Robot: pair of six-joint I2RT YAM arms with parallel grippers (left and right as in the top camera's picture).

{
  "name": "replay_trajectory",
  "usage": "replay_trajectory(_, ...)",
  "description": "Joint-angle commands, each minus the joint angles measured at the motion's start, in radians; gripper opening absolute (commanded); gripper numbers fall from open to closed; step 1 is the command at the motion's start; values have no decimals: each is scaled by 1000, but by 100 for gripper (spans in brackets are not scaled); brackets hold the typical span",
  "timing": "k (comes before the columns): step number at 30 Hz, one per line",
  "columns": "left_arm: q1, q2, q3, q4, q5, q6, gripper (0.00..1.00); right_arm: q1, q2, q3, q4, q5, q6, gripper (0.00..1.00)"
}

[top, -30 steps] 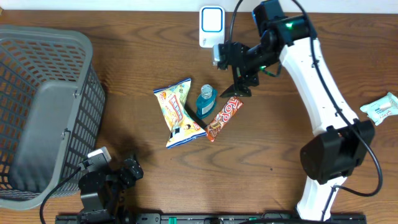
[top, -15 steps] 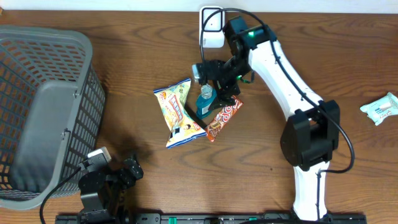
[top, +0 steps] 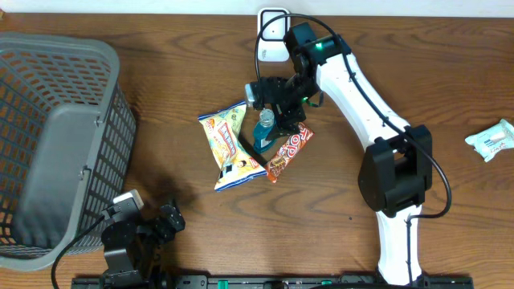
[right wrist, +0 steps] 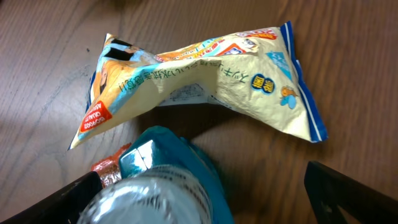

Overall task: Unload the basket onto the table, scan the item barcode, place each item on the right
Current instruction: 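Grasp the blue mouthwash bottle cap with the right gripper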

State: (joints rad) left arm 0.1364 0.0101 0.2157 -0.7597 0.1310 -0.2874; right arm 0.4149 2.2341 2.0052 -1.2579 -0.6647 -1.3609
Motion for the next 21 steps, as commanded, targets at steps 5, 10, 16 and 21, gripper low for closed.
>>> replay_trajectory(5, 2, -6, 8, -3, -5, 9, 98, 6, 72, -5, -2, -106, -47, 86)
replay_trajectory(10, 2, -6, 8, -3, -5, 9, 98, 10, 74, -5, -17, -129, -51, 82)
replay_trajectory(16, 2, -6, 8, -3, -5, 9, 98, 14, 74, -5, -19, -136, -51, 53)
replay_trajectory(21, 2, -6, 9, -3, -5, 9, 98, 18, 74, -5, -26, -136, -50, 35)
